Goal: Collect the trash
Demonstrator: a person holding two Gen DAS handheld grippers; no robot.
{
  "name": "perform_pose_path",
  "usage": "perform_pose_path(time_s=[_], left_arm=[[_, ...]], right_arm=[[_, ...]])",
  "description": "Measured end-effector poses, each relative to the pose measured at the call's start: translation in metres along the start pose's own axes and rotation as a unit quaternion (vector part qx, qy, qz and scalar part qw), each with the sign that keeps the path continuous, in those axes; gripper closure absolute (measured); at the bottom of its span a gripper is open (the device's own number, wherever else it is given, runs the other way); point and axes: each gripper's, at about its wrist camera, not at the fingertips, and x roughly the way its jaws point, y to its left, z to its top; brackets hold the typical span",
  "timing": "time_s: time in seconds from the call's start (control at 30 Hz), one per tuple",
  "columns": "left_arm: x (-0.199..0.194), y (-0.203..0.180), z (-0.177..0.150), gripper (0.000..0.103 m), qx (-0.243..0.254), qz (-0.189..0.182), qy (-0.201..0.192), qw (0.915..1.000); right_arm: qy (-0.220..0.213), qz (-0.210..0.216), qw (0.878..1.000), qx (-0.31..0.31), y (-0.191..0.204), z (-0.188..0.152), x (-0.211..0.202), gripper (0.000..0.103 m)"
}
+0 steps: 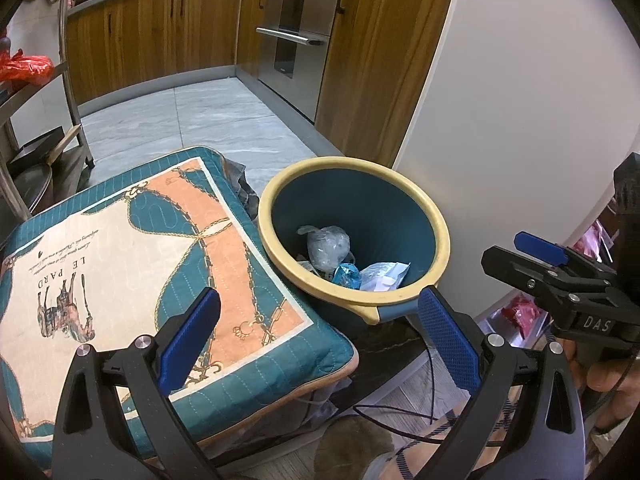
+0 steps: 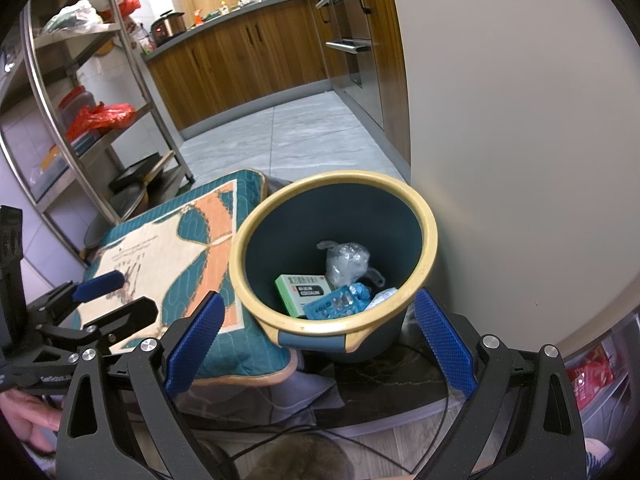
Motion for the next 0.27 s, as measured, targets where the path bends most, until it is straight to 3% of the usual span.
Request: perform_pose_path(time_s=[0.27], left_arm=[[0.0014, 0.0003, 0.0009, 0.006, 0.0, 0.005, 0.006, 1.0]], right_arm=[[0.0, 0.0, 1.0, 0.0, -0.0002, 0.0, 0.0004, 0.008]])
